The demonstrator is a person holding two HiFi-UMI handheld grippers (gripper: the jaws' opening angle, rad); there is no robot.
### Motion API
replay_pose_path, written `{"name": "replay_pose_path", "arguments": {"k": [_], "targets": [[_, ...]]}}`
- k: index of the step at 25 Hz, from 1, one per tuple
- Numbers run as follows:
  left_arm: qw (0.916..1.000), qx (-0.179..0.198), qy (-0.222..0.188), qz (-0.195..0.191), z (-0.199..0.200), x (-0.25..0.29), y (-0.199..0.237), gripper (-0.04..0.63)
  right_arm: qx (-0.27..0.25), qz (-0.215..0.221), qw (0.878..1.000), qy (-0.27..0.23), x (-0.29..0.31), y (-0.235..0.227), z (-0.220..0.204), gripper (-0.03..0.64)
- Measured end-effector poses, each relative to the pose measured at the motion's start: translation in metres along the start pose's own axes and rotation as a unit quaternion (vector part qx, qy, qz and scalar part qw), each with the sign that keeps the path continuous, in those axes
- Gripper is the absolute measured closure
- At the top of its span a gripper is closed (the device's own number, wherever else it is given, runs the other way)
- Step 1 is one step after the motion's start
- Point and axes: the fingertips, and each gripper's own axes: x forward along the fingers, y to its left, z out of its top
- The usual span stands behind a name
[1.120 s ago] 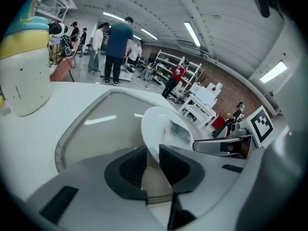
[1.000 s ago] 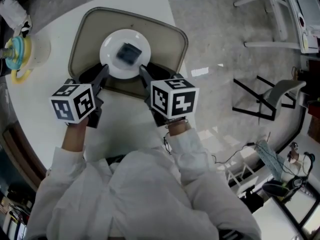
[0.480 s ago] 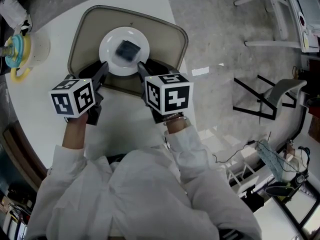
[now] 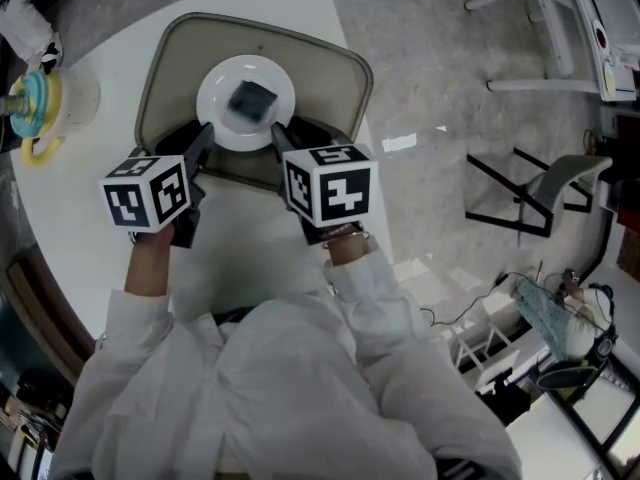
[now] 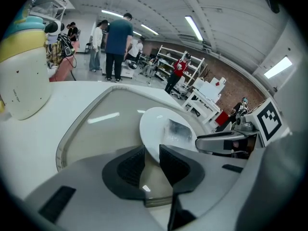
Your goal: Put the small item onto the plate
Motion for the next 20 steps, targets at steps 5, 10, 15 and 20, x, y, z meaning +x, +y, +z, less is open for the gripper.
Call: {"name": "replay_pose_path", "arguments": {"k": [5, 10, 15, 20], "targets": [[0.9999, 0.016, 0.002, -0.001, 0.000, 0.000, -0.003, 0.514, -0.010, 0.002, 1.000, 0.007, -0.002, -0.001, 0.000, 0.518], [1.0000, 0.007, -0.004, 0.004, 0.000, -0.002, 0.003, 0.489, -0.018, -0.014, 1.000, 0.004, -0.003, 0.001, -0.001, 0.494], [1.0000, 0.004, -0.009, -0.001, 0.002, -0.006, 0.004, 0.482, -0.018, -0.026, 1.000, -0.002, -0.006, 0.004, -0.002, 0.476], [0.9995, 0.004, -0.028, -0.014, 0.005, -0.022, 0.004, 0.482, -0.013, -0.039, 0.999, -0.015, -0.014, 0.004, -0.001, 0.476]]}}
